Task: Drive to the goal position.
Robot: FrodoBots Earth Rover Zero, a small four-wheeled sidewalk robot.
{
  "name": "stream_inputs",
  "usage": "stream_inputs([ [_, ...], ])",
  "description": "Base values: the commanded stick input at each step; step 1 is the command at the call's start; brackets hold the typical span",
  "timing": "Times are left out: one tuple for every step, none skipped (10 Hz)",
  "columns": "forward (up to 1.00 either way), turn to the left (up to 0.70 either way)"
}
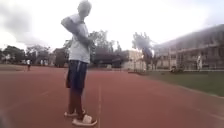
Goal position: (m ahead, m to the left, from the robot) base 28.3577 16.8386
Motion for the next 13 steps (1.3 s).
stream_inputs([
  [0.70,0.00],
  [0.70,0.00],
  [0.70,0.00],
  [0.70,0.00],
  [0.70,0.00],
  [0.70,0.00],
  [0.70,0.00],
  [0.70,0.00],
  [0.70,0.00],
  [0.70,0.00],
  [0.70,0.00],
  [0.70,0.00],
  [0.70,0.00],
])
